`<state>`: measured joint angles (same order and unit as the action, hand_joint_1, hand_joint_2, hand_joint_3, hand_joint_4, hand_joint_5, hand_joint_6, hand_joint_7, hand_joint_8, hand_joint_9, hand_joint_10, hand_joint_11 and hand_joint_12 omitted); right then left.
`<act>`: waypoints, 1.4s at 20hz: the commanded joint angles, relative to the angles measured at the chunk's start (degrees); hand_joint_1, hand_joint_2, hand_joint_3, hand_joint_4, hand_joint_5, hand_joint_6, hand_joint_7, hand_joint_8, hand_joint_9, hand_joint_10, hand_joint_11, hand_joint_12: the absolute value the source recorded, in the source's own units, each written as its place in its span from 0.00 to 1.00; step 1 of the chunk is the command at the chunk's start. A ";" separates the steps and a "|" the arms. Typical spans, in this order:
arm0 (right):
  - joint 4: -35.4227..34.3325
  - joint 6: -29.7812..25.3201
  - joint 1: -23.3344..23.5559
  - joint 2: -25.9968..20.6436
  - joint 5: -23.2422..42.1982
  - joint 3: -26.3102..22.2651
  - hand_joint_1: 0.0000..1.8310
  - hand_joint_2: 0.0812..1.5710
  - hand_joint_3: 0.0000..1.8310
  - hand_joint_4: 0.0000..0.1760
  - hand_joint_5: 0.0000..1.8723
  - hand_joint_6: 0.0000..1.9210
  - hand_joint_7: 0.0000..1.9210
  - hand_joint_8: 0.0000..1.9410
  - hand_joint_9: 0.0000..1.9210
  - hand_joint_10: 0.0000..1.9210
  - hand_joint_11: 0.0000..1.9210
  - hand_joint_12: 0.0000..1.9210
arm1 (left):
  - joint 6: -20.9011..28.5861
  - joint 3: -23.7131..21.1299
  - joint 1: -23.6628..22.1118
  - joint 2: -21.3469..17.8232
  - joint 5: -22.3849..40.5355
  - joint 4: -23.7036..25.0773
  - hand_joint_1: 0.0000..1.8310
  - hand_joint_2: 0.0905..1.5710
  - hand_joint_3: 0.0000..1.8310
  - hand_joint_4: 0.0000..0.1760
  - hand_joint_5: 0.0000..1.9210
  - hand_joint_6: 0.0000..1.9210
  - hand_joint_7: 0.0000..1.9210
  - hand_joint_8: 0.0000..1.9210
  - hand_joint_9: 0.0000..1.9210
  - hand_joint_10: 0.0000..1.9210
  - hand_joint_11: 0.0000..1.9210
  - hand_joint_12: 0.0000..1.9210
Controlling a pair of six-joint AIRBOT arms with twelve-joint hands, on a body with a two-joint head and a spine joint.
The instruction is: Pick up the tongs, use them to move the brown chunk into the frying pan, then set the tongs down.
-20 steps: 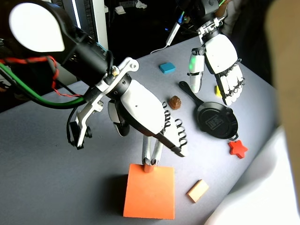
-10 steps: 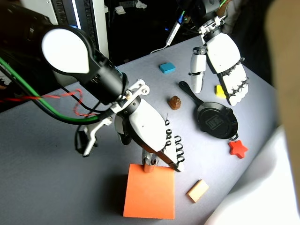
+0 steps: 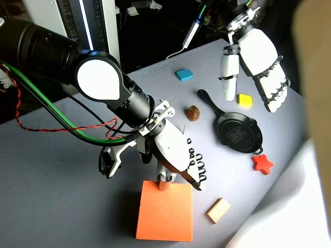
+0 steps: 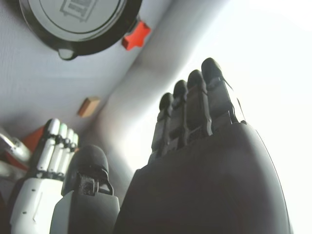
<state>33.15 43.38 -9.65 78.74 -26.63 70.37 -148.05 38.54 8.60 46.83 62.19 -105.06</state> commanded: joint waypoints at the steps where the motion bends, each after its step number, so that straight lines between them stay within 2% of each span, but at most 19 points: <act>1: 1.54 0.31 -0.29 -0.13 3.74 0.44 0.65 0.56 0.01 0.00 0.00 0.00 0.00 0.00 0.00 0.00 0.00 0.00 | -0.63 -0.45 -0.81 -0.83 1.32 4.80 0.00 0.78 0.00 0.00 0.04 0.00 0.05 0.00 0.04 0.00 0.00 0.15; 4: 1.54 0.83 -0.80 -0.11 4.36 0.82 0.64 0.57 0.02 0.00 0.00 0.00 0.00 0.00 0.00 0.00 0.00 0.00 | -3.63 -0.64 -1.70 -0.78 -0.27 4.80 0.00 0.78 0.00 0.00 0.05 0.00 0.05 0.00 0.04 0.00 0.00 0.17; 5: 1.54 0.85 -0.95 -0.11 4.45 0.87 0.64 0.57 0.02 0.00 0.00 0.00 0.00 0.00 0.00 0.00 0.00 0.00 | -3.79 -0.65 -1.72 -0.76 -0.65 4.80 0.00 0.78 0.00 0.00 0.04 0.00 0.04 0.00 0.03 0.00 0.00 0.14; 8: 1.54 0.85 -1.01 -0.12 4.84 0.89 0.66 0.57 0.01 0.00 0.03 0.01 0.02 0.01 0.02 0.01 0.00 0.00 | -4.79 -0.75 -1.72 -0.76 -0.51 4.79 0.00 0.78 0.00 0.00 0.05 0.00 0.05 0.00 0.04 0.00 0.00 0.15; 10: 1.54 0.93 -1.01 -0.06 5.11 0.89 0.67 0.58 0.01 0.00 0.09 0.01 0.09 0.01 0.06 0.02 0.00 0.21 | -5.31 -0.70 -1.77 -0.76 -0.18 4.79 0.00 0.78 0.00 0.00 0.05 0.00 0.05 0.00 0.04 0.00 0.00 0.16; 12: 1.54 0.99 -0.94 0.06 5.18 0.89 0.65 0.61 0.02 0.00 0.19 0.04 0.20 0.02 0.15 0.05 0.00 0.51 | -5.62 -0.84 -1.70 -0.76 -0.17 4.71 0.00 0.78 0.00 0.00 0.04 0.00 0.05 0.00 0.05 0.00 0.00 0.18; 13: 1.54 1.06 -0.92 0.10 5.31 0.89 0.63 0.60 0.01 0.00 0.28 0.06 0.30 0.04 0.25 0.09 0.00 0.71 | -5.62 -1.04 -1.66 -0.76 -0.07 4.44 0.00 0.78 0.00 0.00 0.04 0.00 0.06 0.00 0.05 0.00 0.00 0.17; 14: 1.54 1.06 -0.90 0.13 5.38 0.89 0.63 0.60 0.01 0.00 0.28 0.06 0.30 0.04 0.25 0.09 0.00 0.71 | -5.63 -1.26 -1.63 -0.76 0.12 4.07 0.00 0.78 0.00 0.00 0.04 0.00 0.06 0.00 0.05 0.00 0.00 0.17; 15: 1.54 1.06 -0.88 0.15 5.42 0.89 0.64 0.61 0.01 0.00 0.31 0.06 0.34 0.03 0.29 0.11 0.00 0.76 | -5.63 -1.45 -1.63 -0.76 0.64 3.53 0.00 0.78 0.00 0.00 0.04 0.00 0.05 0.00 0.04 0.00 0.00 0.15; 16: 1.54 1.05 -0.78 0.17 5.46 0.88 0.64 0.62 0.01 0.00 0.34 0.07 0.38 0.03 0.33 0.13 0.03 0.77 | -5.63 -1.67 -1.63 -0.76 1.43 2.84 0.00 0.78 0.00 0.00 0.05 0.00 0.05 0.00 0.04 0.00 0.00 0.16; 17: 1.53 0.99 -0.59 0.16 5.46 0.87 0.63 0.64 0.02 0.00 0.39 0.08 0.44 0.03 0.38 0.15 0.12 0.73 | -5.63 -1.71 -1.63 -0.77 1.69 2.23 0.00 0.78 0.00 0.00 0.04 0.00 0.05 0.00 0.04 0.00 0.00 0.16; 18: 1.53 0.90 -0.44 0.16 5.46 0.86 0.63 0.64 0.02 0.00 0.39 0.08 0.44 0.03 0.38 0.15 0.12 0.73 | -5.63 -1.71 -1.63 -0.77 1.69 2.15 0.00 0.78 0.00 0.00 0.04 0.00 0.05 0.00 0.04 0.00 0.00 0.16; 20: 1.53 0.69 0.14 0.12 5.42 0.73 0.62 0.67 0.02 0.00 0.46 0.05 0.49 0.01 0.44 0.12 0.20 0.70 | -5.63 -1.69 -1.75 -0.77 1.69 2.15 0.00 0.79 0.00 0.00 0.04 0.00 0.04 0.00 0.04 0.00 0.00 0.15; 24: 1.54 0.58 2.05 -0.02 5.12 0.19 0.62 0.72 0.03 0.00 0.49 0.04 0.52 0.01 0.48 0.12 0.21 0.73 | -5.63 -1.73 -1.71 -0.76 1.69 2.13 0.00 0.78 0.00 0.00 0.05 0.00 0.06 0.00 0.05 0.00 0.00 0.19; 25: 1.54 0.34 2.95 -0.13 4.46 -0.09 0.61 0.73 0.03 0.00 0.44 0.52 0.53 0.00 0.48 0.13 0.23 0.74 | -5.63 -1.73 -1.67 -0.75 1.69 1.78 0.00 0.78 0.00 0.00 0.05 0.00 0.05 0.00 0.05 0.00 0.00 0.19; 26: 1.55 0.26 3.32 -0.24 4.24 -0.27 0.61 0.75 0.01 0.00 0.42 0.63 0.54 0.01 0.48 0.14 0.23 0.76 | -5.63 -1.73 -1.63 -0.73 1.69 1.63 0.00 0.78 0.00 0.00 0.05 0.00 0.06 0.00 0.05 0.00 0.00 0.19; 28: 1.58 -0.62 4.79 -0.97 3.08 -1.31 0.61 0.76 0.00 0.00 0.42 0.65 0.54 0.00 0.48 0.15 0.23 0.77 | -5.63 -1.75 -1.61 -0.69 1.69 1.32 0.01 0.78 0.00 0.00 0.05 0.00 0.05 0.00 0.05 0.00 0.00 0.18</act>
<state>33.01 42.46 -5.54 78.11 -26.68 68.77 -153.36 36.84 7.49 46.46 62.65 -108.33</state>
